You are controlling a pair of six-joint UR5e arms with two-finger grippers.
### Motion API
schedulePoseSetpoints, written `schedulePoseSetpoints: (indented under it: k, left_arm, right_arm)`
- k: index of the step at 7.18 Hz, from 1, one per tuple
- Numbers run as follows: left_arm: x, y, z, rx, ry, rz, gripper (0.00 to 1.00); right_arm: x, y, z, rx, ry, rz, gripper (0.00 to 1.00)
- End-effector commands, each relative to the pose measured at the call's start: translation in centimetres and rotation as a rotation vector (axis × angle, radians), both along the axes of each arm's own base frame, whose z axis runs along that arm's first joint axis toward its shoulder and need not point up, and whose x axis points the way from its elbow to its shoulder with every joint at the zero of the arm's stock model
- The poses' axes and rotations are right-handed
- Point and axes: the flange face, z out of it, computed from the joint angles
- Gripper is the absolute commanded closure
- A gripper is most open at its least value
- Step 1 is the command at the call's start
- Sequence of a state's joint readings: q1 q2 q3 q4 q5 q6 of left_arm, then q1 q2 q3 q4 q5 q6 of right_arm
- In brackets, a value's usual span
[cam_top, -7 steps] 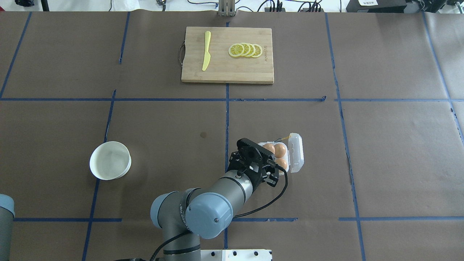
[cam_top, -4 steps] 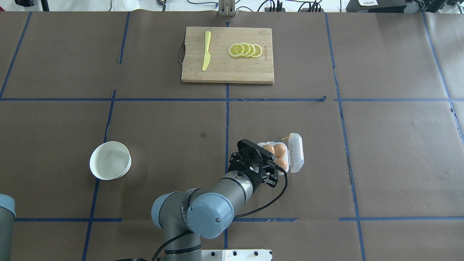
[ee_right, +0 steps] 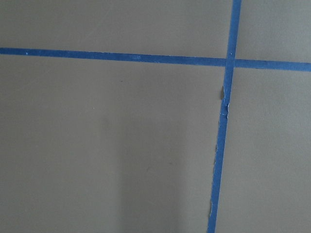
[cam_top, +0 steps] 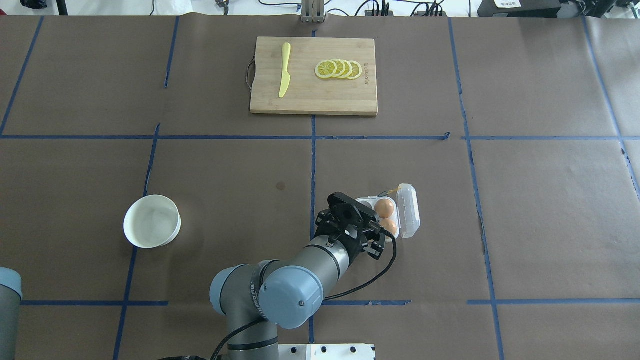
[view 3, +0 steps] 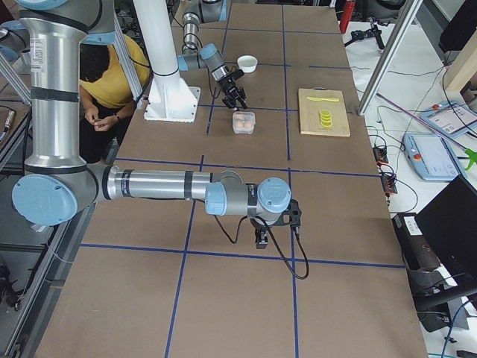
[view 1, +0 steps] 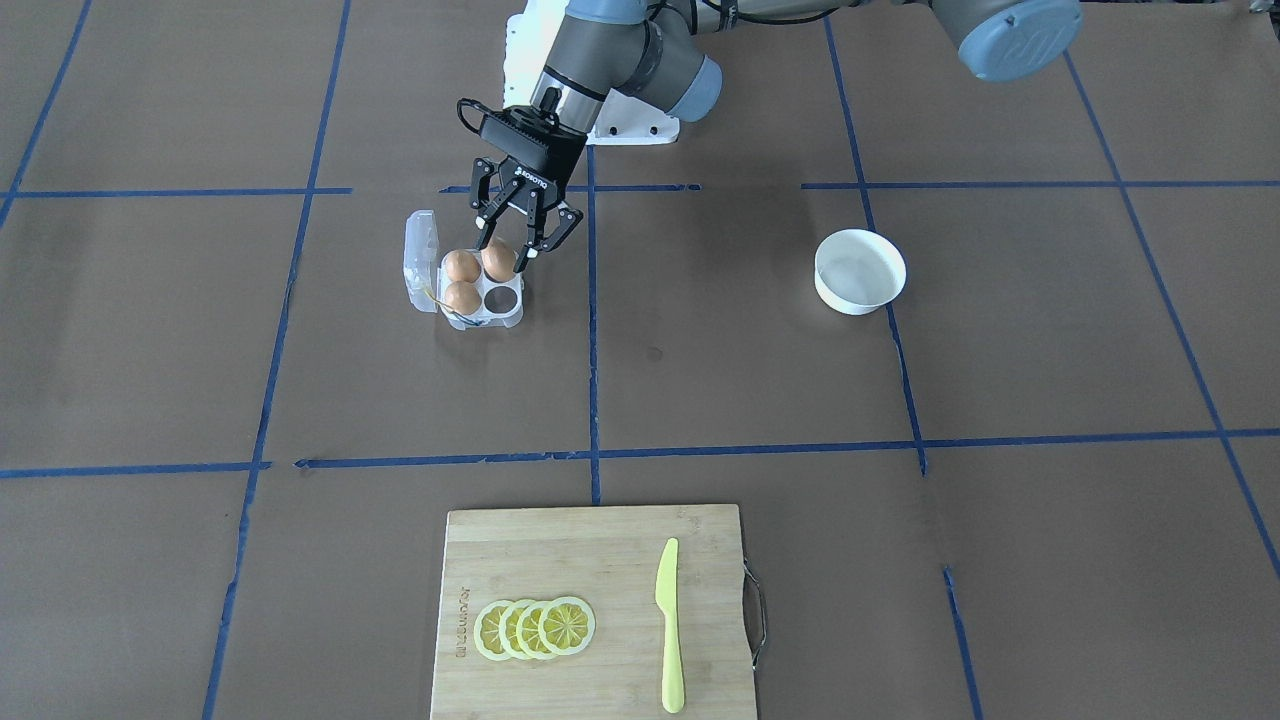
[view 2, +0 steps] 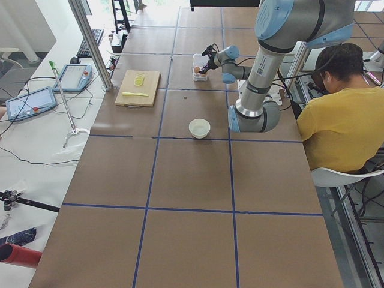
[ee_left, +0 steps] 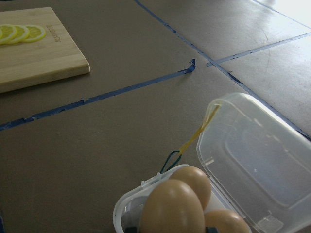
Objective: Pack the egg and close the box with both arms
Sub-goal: 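Lower the egg into the empty carton cup and open the left gripper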
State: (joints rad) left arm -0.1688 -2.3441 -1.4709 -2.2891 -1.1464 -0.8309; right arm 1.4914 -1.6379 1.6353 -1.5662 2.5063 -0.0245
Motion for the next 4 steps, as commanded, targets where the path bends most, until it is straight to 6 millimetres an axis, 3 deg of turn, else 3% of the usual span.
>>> schedulePoseSetpoints:
  k: [1, 4]
  left_arm:
    - [0.0, 0.0, -0.2, 0.001, 0.006, -0.001, 0.00]
    - [-1.3, -0.4, -1.3, 0.006, 0.032, -0.006, 0.00]
  right_arm:
    - [0.0, 0.0, 0.0, -0.001, -0.003, 0.000, 0.00]
    - [-0.1, -0.3, -0.2, 0.003, -0.004, 0.000, 0.00]
